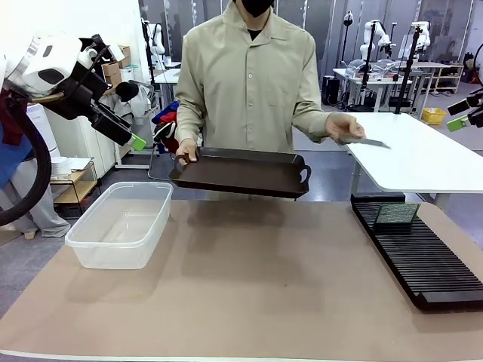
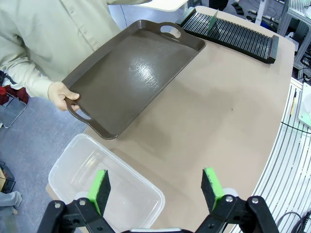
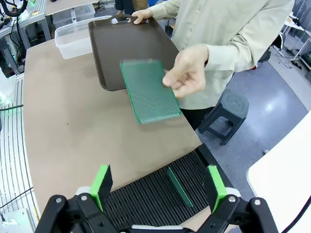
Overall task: Sort PCBs into racks and boxes based on the side picked up.
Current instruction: Pick up the Blank PCB handed by the Human.
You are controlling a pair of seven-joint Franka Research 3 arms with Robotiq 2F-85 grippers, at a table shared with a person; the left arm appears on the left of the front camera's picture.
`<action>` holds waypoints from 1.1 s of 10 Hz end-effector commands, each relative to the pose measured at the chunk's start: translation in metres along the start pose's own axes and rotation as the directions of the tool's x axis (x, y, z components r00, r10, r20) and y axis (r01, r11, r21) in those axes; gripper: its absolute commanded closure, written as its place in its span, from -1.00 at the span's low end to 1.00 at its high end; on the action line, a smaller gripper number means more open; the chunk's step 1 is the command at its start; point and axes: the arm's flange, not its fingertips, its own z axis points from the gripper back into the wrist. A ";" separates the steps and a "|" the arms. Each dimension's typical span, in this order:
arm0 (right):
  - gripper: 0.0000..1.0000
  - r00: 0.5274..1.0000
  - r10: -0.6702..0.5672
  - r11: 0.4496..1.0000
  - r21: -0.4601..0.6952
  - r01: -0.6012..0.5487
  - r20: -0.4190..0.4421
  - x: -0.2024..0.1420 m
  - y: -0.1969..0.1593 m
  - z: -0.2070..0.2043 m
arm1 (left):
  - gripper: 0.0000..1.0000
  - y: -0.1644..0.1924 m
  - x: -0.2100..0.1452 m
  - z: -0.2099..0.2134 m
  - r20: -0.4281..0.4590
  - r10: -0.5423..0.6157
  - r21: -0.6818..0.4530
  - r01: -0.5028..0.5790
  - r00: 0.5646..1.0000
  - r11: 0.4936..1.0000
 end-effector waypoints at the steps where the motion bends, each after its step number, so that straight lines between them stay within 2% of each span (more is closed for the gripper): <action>1: -1.00 1.000 0.004 1.000 0.004 -0.004 -0.002 0.001 0.002 -0.002 | -1.00 0.002 -0.001 0.001 -0.002 0.005 -0.008 -0.005 1.000 1.000; 10: -1.00 1.000 0.000 1.000 0.000 0.000 0.000 0.000 0.000 0.000 | -1.00 0.002 -0.001 0.001 -0.002 0.005 -0.008 -0.005 1.000 1.000; 11: -1.00 0.998 -0.060 0.997 0.052 0.060 -0.015 0.002 0.001 -0.004 | -1.00 0.002 -0.001 0.001 -0.002 0.005 -0.008 -0.005 1.000 1.000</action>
